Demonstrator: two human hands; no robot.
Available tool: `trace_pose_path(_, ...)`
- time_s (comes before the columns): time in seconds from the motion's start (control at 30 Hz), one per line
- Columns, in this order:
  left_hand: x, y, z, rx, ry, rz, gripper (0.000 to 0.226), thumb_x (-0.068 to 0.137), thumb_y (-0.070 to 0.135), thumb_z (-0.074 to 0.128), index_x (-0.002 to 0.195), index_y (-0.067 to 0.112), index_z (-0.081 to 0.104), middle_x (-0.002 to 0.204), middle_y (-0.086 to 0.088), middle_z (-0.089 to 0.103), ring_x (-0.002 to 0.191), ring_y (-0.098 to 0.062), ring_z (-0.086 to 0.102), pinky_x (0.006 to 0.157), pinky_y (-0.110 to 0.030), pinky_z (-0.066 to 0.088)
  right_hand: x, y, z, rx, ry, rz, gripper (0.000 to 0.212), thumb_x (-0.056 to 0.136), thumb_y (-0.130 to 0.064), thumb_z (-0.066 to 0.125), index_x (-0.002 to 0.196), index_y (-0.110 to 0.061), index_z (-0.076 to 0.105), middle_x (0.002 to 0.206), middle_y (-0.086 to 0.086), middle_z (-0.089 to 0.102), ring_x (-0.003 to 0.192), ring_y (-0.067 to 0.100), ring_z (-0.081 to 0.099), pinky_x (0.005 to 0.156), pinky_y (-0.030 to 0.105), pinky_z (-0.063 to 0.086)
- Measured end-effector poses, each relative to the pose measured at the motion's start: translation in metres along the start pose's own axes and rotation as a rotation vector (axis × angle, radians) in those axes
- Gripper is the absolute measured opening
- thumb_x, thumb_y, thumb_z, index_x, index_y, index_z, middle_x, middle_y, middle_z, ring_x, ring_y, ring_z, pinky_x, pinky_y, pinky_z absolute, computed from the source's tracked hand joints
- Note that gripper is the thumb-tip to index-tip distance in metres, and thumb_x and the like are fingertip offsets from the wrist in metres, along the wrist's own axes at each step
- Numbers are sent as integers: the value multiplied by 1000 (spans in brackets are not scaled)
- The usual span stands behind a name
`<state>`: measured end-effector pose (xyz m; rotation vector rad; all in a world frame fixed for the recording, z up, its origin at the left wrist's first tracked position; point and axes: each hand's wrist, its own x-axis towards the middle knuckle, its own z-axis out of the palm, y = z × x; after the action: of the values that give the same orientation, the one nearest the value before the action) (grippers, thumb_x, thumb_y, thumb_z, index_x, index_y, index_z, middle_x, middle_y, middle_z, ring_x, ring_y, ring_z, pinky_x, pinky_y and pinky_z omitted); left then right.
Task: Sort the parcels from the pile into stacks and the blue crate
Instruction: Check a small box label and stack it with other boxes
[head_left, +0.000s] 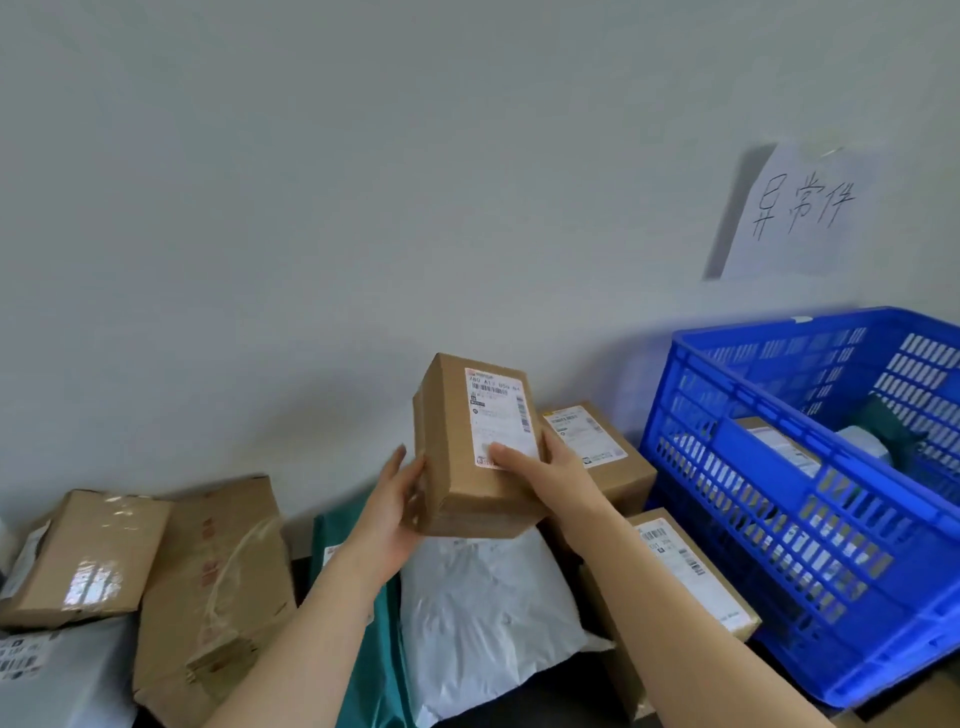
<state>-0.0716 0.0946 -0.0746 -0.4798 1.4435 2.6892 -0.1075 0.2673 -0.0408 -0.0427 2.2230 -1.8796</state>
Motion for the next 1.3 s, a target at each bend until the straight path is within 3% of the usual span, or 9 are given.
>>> trace_pose_path(0.23,54,3,101,315,11,51,53,86,69,42,116,32,64,108,-6,70,102,-25,63,89,-41,52,53,-32,-77,-96,160,-116,60,92,-33,61,146,-21,37,136,0,51,106,13,49,92,29,43)
trace_pose_path(0.47,95,-25,172,271,26,17,35,90,58,50,99,28,66,100,0,71,99,-22,65,97,-40,49,103,-21,-136,-112,225,-84,48,93,-32,59,138,-23,48,132,-1,56,111,17,54,98,38,47)
trace_pose_path(0.63,109,-51,187,269,84,9,28,94,53,47,94,29,63,88,3,70,81,-14,65,63,-27,49,118,-1,-154,-75,255,-65,44,93,-28,58,136,-21,51,129,-1,58,98,11,51,79,26,44)
trace_pose_path(0.73,113,-57,190,301,100,15,28,95,51,46,93,29,63,86,6,69,78,-8,63,60,-23,44,121,6,-156,-77,300,-39,42,91,-27,57,133,-22,55,122,-4,62,92,9,53,63,21,41)
trace_pose_path(0.87,113,-60,190,319,109,19,31,94,49,48,104,25,65,91,4,71,80,-9,66,61,-23,46,120,8,-156,-94,308,-27,41,92,-28,57,133,-23,55,120,-3,63,81,4,53,58,19,40)
trace_pose_path(0.97,112,-59,188,324,100,26,29,95,49,47,99,27,65,94,5,72,83,-8,66,63,-22,47,115,6,-152,-208,360,-63,52,92,-35,57,141,-22,46,136,1,54,109,15,56,83,30,48)
trace_pose_path(1.1,106,-54,177,422,169,95,42,93,54,48,122,24,57,126,4,60,111,-14,57,91,-29,44,105,0,-139,-334,456,-329,40,91,-25,59,131,-20,56,130,0,55,119,19,52,94,38,50)
trace_pose_path(1.17,102,-50,168,544,208,143,63,92,55,49,143,19,41,146,2,43,133,-18,40,109,-35,33,98,-5,-131,-368,449,-460,33,90,-17,59,123,-18,62,128,-2,56,121,17,49,98,35,46)
trace_pose_path(1.3,81,-34,132,740,214,289,48,94,36,58,137,18,47,139,1,49,131,-15,43,100,-25,35,79,-13,-98,-386,350,-574,23,90,-8,57,107,-17,69,127,-5,58,123,13,46,93,19,31)
